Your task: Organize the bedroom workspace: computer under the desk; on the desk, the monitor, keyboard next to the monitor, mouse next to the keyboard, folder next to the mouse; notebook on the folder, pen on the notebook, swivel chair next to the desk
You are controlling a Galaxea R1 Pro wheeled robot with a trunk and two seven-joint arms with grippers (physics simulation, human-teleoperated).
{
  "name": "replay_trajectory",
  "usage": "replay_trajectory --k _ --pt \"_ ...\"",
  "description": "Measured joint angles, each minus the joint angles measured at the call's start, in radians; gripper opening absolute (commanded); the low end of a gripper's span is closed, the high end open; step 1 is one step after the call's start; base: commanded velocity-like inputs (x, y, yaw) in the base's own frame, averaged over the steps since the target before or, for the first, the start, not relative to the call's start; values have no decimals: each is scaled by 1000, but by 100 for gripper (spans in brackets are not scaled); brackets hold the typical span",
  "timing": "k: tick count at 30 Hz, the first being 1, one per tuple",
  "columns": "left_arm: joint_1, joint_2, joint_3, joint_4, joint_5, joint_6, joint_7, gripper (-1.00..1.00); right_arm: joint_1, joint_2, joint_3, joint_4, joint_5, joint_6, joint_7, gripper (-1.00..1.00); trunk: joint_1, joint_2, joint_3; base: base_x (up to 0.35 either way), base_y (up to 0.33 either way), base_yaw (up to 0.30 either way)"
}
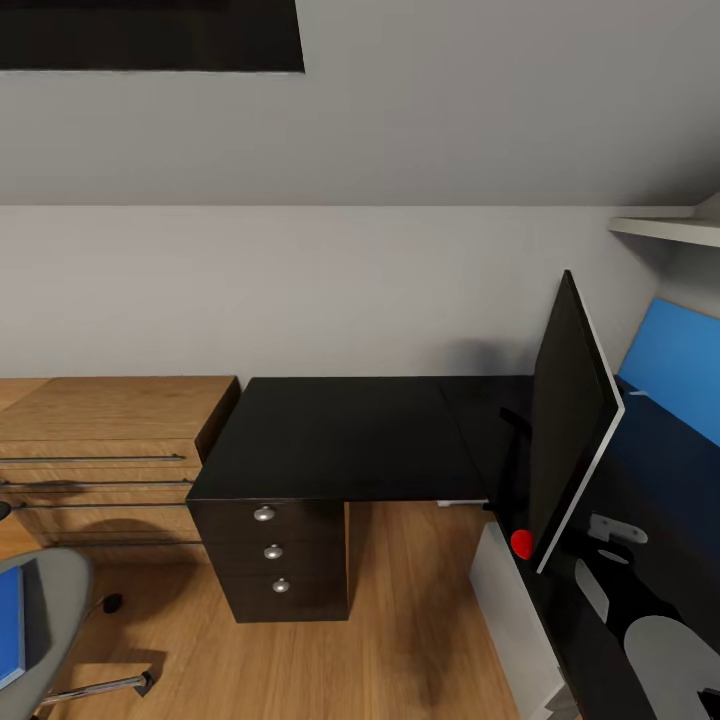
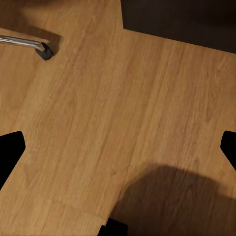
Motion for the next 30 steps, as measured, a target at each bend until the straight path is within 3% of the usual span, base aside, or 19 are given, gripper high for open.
replay_trajectory --k 30 --pt "0 0 0 0 0 0 0 100 -2 -24 -2 0 -2 46 -3 100 0 0 0 0 0 0"
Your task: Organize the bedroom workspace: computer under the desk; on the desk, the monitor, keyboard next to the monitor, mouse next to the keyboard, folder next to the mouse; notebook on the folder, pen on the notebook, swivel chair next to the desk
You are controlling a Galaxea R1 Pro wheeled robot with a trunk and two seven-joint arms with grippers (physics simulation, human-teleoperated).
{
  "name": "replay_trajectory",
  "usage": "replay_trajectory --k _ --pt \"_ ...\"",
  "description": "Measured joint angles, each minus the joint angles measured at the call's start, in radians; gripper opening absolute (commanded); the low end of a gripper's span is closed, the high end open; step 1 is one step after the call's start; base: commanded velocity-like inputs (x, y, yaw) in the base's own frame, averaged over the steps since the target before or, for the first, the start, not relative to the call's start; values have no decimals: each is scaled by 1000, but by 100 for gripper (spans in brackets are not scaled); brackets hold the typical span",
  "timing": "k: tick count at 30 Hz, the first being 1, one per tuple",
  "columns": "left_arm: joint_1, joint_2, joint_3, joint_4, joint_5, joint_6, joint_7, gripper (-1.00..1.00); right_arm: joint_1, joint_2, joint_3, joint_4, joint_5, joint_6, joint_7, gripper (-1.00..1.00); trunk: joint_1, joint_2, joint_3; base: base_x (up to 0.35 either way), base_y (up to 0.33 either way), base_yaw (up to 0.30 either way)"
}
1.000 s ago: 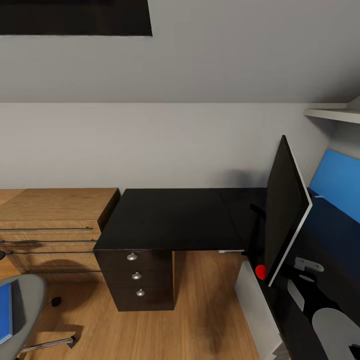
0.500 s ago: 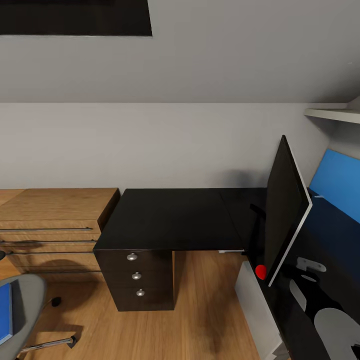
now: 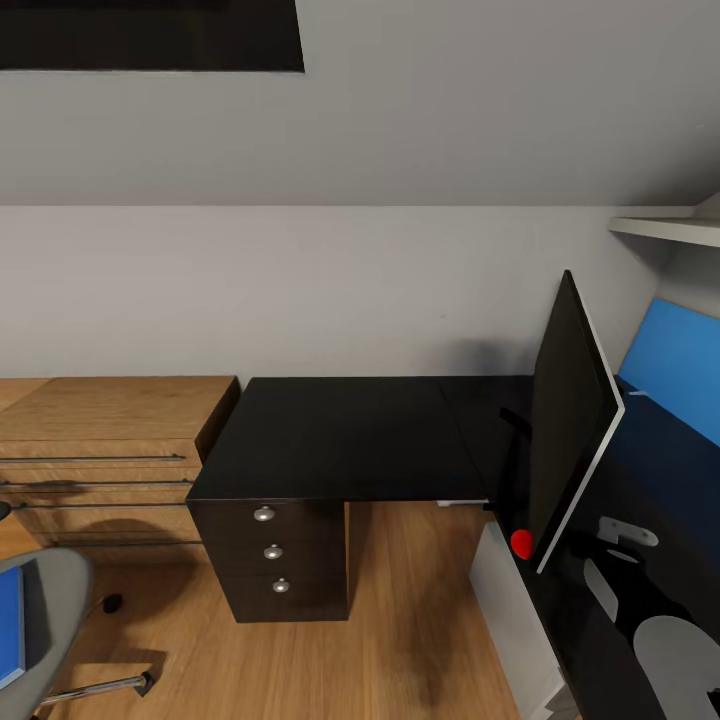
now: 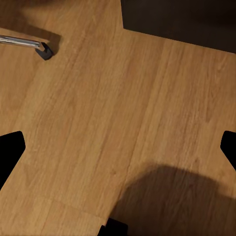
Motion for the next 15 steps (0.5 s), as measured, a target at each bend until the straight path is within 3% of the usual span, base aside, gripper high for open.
replay_trajectory --k 15 --pt "0 0 0 0 0 0 0 100 0 0 0 0 1 4 0 100 0 0 0 5 0 0"
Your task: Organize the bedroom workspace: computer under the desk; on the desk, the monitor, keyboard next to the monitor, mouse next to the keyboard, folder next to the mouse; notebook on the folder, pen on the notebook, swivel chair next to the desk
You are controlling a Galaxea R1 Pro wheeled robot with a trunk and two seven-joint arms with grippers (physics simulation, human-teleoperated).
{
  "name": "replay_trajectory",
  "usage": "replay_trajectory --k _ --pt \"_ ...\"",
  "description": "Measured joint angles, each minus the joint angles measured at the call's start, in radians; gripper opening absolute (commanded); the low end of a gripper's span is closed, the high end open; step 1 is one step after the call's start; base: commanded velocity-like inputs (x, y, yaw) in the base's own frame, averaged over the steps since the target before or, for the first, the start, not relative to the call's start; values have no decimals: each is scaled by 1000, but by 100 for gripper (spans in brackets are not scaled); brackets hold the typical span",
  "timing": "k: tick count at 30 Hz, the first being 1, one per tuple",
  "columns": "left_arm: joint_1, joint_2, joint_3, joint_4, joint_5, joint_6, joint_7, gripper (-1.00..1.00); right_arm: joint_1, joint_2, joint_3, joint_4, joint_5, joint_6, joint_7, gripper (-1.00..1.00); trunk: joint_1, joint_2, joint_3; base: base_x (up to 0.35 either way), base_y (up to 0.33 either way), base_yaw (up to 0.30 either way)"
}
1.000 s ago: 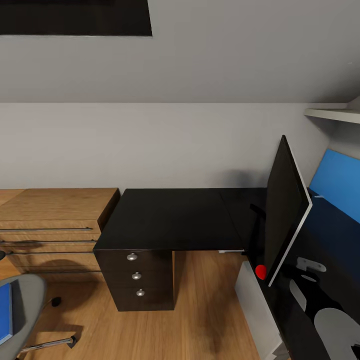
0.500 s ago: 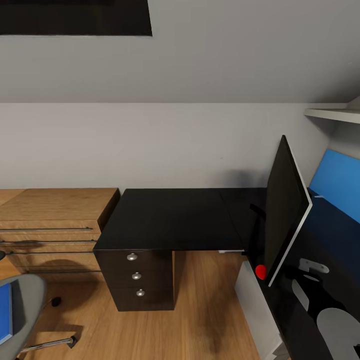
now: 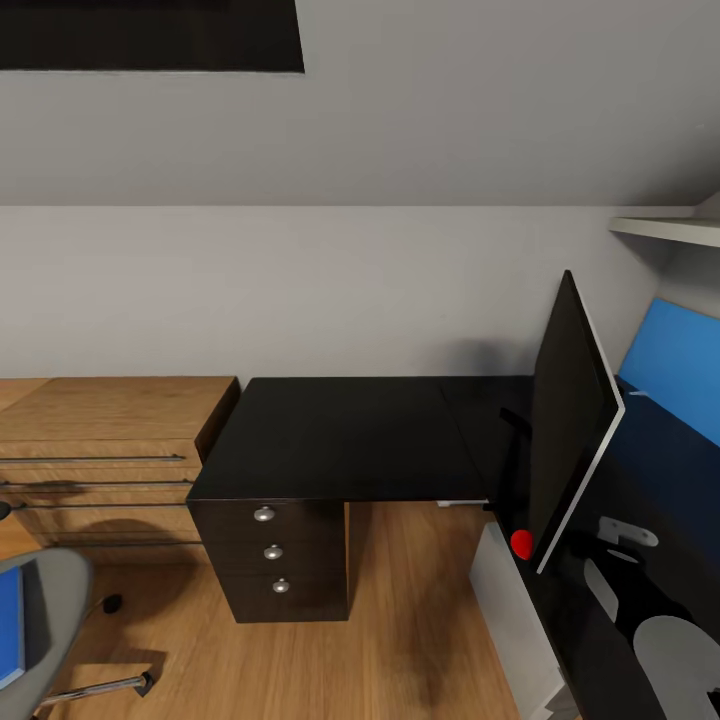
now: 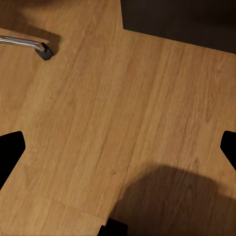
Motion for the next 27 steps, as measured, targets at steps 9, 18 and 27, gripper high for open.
replay_trajectory --k 9,18,27 --pt "0 0 0 0 0 0 -1 100 0 0 0 0 0 0 0 100 0 0 0 80 0 0" --pt "0 0 0 0 1 0 -1 100 0 0 0 0 0 1 0 100 0 0 0 12 0 0" --pt "0 0 0 1 1 0 -1 100 -1 -4 0 -2 -3 32 2 100 0 0 0 1 0 0"
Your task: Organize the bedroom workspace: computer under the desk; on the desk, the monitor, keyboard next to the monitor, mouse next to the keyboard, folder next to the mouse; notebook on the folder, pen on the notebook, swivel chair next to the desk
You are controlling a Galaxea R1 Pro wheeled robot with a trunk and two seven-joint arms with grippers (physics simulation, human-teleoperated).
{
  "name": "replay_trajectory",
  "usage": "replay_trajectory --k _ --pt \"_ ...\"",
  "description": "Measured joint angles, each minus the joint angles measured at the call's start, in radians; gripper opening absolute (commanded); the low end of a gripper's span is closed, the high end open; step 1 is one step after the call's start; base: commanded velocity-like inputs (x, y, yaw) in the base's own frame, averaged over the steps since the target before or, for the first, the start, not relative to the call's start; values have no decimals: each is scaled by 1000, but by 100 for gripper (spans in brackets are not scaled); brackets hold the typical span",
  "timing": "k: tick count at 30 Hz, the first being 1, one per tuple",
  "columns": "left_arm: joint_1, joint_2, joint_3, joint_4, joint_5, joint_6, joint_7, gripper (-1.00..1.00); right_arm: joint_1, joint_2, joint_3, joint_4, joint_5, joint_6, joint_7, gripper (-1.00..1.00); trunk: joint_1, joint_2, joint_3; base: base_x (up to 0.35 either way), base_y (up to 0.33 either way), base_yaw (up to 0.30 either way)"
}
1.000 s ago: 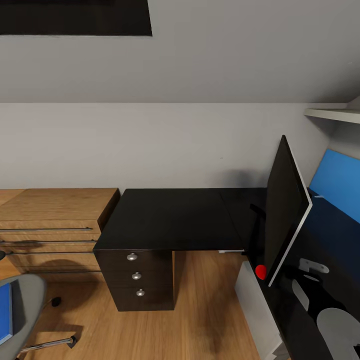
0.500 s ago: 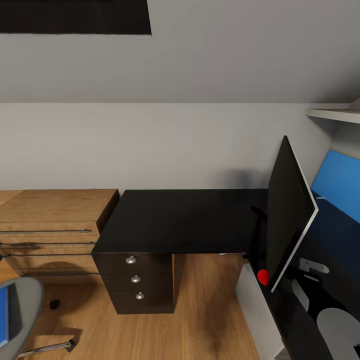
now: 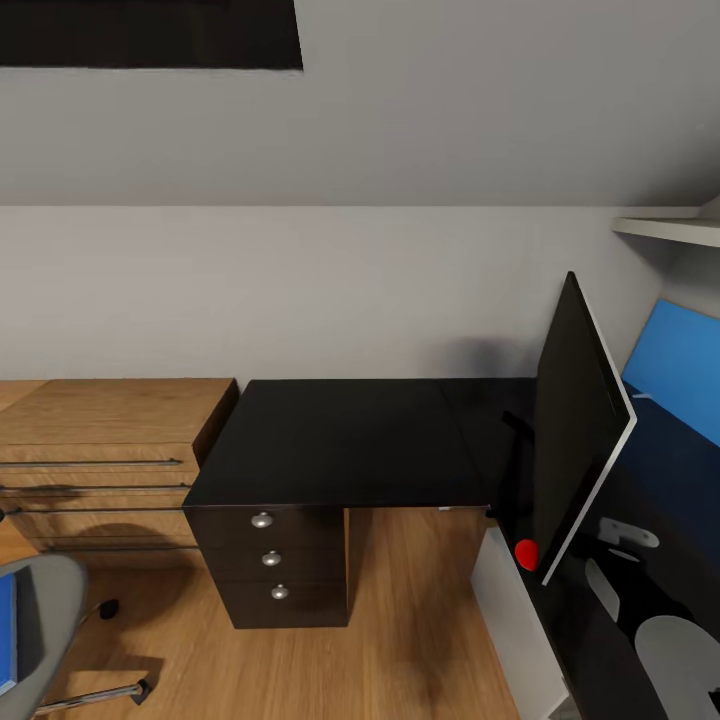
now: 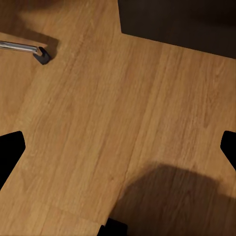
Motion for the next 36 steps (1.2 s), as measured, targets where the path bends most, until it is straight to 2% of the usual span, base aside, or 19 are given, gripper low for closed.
replay_trajectory --k 36 --pt "0 0 0 0 0 0 0 100 -1 -5 -1 -37 3 93 -3 100 0 0 0 0 0 0"
